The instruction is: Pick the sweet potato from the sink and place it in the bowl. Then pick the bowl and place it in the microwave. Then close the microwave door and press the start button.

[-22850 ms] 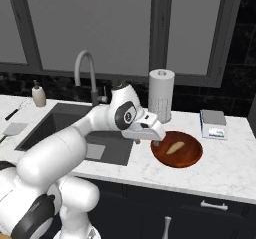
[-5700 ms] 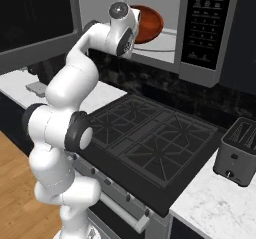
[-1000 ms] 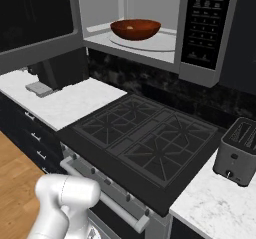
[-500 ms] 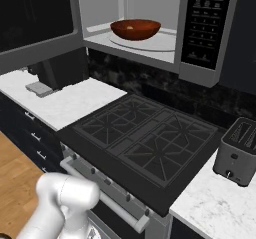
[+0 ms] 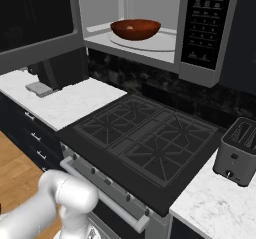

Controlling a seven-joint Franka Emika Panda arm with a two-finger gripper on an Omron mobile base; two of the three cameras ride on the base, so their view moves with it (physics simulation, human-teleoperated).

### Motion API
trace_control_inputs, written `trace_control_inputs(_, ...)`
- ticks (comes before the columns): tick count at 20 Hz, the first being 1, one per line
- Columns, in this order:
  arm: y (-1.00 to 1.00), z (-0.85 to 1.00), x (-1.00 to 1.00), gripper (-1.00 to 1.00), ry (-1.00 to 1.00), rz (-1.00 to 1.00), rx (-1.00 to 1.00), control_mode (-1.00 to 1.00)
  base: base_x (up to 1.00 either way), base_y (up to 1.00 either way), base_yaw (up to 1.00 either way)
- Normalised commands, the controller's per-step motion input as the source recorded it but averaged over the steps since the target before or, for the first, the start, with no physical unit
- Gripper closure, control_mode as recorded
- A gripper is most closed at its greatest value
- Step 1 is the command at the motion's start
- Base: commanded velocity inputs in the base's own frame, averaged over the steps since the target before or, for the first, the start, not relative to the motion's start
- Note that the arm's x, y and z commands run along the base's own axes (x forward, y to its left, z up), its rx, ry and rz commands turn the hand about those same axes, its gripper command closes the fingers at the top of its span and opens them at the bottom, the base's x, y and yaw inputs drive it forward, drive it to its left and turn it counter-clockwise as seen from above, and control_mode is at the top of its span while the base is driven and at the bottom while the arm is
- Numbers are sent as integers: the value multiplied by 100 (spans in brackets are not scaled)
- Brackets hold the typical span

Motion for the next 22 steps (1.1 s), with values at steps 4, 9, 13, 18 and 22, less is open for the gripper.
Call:
trace_control_inputs(4,0,-11,72,-100,3,-6,0,-100,0,0,0)
trace_control_inputs(9,-1,-4,47,-100,2,-4,0,-100,0,0,0)
trace_control_inputs(13,-35,0,-5,-100,-4,0,3,-100,0,0,0)
trace_control_inputs(18,-51,9,-3,-100,-7,0,6,-100,0,0,0)
trace_control_inputs(22,-71,20,0,-100,0,0,13,-100,0,0,0)
